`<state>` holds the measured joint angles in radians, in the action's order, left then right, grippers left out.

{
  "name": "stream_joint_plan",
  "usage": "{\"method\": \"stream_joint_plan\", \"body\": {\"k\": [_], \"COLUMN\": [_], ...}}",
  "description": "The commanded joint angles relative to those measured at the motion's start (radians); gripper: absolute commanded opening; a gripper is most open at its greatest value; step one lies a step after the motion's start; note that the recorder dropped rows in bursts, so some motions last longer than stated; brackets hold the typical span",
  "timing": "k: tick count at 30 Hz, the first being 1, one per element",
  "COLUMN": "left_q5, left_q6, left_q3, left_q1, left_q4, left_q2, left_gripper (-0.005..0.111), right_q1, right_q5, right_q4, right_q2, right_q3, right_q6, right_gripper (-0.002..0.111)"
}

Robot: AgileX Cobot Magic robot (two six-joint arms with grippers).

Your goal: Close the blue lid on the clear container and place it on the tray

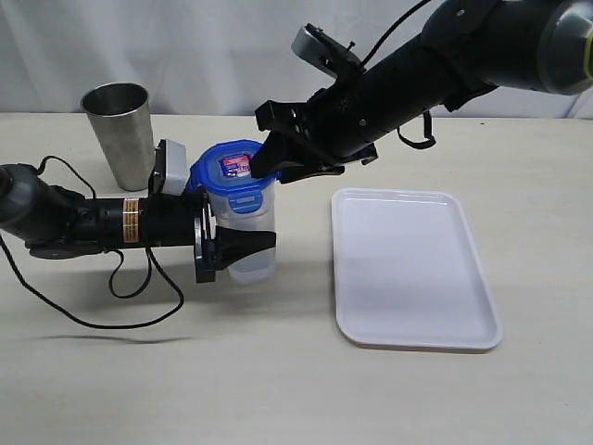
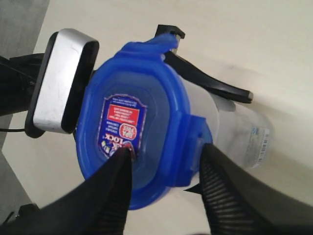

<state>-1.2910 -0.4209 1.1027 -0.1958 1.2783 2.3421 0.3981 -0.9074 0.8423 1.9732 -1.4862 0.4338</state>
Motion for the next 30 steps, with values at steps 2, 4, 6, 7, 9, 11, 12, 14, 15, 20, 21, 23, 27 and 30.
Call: {"method": "stream_joint_plan", "body": {"k": [2,4,6,7,9,11,12,14,15,20,21,23,27,30], "left_q5": [0.07,0.07,0.07,0.07,0.07,0.07,0.07,0.07,0.07,0.07,0.07,0.07,0.07,0.07], "left_q6": [0.009,0.009,0.009,0.009,0.009,0.009,0.009,0.009,0.009,0.009,0.009,0.009,0.009,0.009], "left_q3": [-0.001,-0.001,-0.001,-0.001,-0.001,-0.001,-0.001,-0.001,-0.001,-0.001,-0.001,-0.001,-0.001,-0.001], "left_q1": [-0.015,-0.015,-0.015,-0.015,-0.015,-0.015,-0.015,-0.015,-0.015,-0.014,-0.014,-0.014,-0.014,-0.014], "left_q4": [0.011,0.011,0.011,0.011,0.011,0.011,0.011,0.011,0.011,0.014,0.014,0.014,0.011,0.011], "left_q2": [0.002,0.002,0.002,0.002,0.002,0.002,0.002,0.002,0.002,0.002,0.002,0.002,0.002,0.002], "left_gripper": [0.0,0.0,0.0,0.0,0.0,0.0,0.0,0.0,0.0,0.0,0.0,0.0,0.0,0.0], "right_q1": [0.025,0.025,0.025,0.025,0.025,0.025,0.022,0.02,0.018,-0.004,-0.014,-0.023,-0.025,-0.025], "right_q5": [-0.071,-0.071,-0.071,-0.071,-0.071,-0.074,-0.08,-0.099,-0.104,-0.097,-0.105,-0.136,-0.147,-0.137], "right_q4": [-0.047,-0.054,-0.056,-0.056,-0.056,-0.047,-0.037,0.01,0.04,0.08,0.082,0.095,0.092,0.092], "right_q2": [0.084,0.089,0.091,0.093,0.095,0.101,0.106,0.117,0.122,0.132,0.132,0.132,0.13,0.13], "right_q3": [0.026,0.026,0.026,0.026,0.026,0.026,0.026,0.027,0.03,0.051,0.051,0.051,0.051,0.051], "right_q6": [0.051,0.052,0.06,0.06,0.065,0.076,0.086,0.126,0.143,0.19,0.192,0.22,0.24,0.245], "right_gripper": [0.033,0.029,0.023,0.021,0.017,0.013,0.013,0.013,0.013,0.013,0.013,0.013,0.021,0.037]}}
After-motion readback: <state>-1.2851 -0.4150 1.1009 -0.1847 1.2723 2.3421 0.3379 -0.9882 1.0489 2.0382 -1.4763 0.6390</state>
